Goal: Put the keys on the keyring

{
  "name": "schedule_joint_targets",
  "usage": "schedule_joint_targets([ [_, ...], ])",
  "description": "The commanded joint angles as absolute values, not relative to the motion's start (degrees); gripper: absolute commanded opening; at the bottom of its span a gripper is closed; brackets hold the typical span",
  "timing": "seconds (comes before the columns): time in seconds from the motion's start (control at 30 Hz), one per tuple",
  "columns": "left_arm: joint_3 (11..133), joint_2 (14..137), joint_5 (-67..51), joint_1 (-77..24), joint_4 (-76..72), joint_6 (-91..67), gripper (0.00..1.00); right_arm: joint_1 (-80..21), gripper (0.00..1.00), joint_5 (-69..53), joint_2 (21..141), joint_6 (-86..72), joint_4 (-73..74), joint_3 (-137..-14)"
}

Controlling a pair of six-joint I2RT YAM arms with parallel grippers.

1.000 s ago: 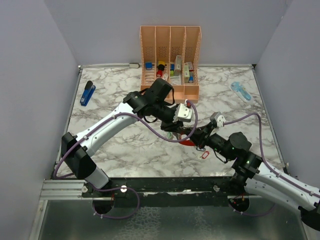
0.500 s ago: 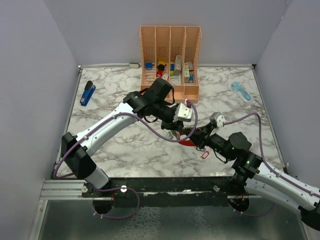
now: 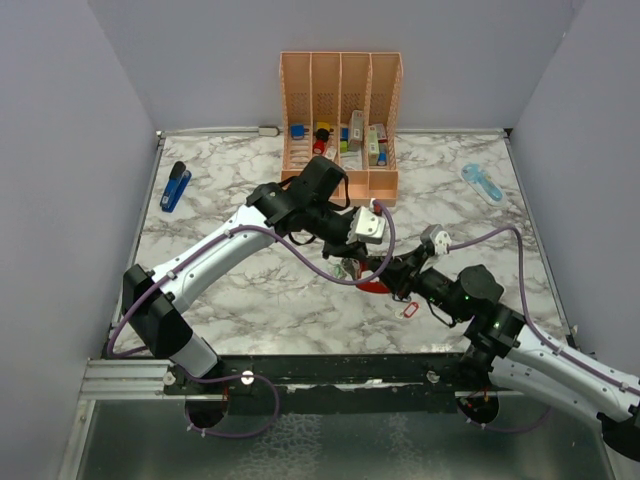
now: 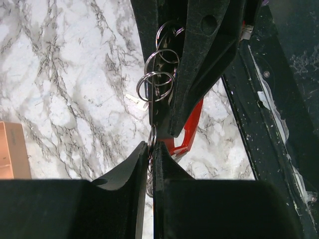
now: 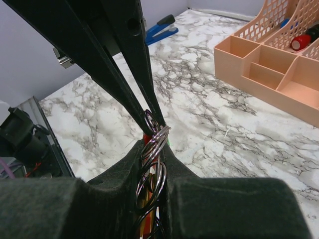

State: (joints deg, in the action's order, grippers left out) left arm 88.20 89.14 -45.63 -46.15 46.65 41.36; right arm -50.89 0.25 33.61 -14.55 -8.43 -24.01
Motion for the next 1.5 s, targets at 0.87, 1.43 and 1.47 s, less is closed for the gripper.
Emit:
schedule_joint_targets([
  [0.87, 95.36, 89.20, -44.98, -46.23, 47.73, 37.09, 0.00, -50.82, 0.05, 3.71, 29.30, -18.39, -9.97, -22.41],
  [1.43, 98.15, 90.24, -45.69, -46.19, 46.50, 33.65, 0.00, -50.84, 0.04, 5.76, 27.30, -19.64, -15.76, -18.51],
  [1.47, 98.42, 90.38, -45.91, -46.15, 46.46, 33.47, 0.00, -50.85, 0.04, 5.86, 27.22, -19.66, -16.34, -18.20],
])
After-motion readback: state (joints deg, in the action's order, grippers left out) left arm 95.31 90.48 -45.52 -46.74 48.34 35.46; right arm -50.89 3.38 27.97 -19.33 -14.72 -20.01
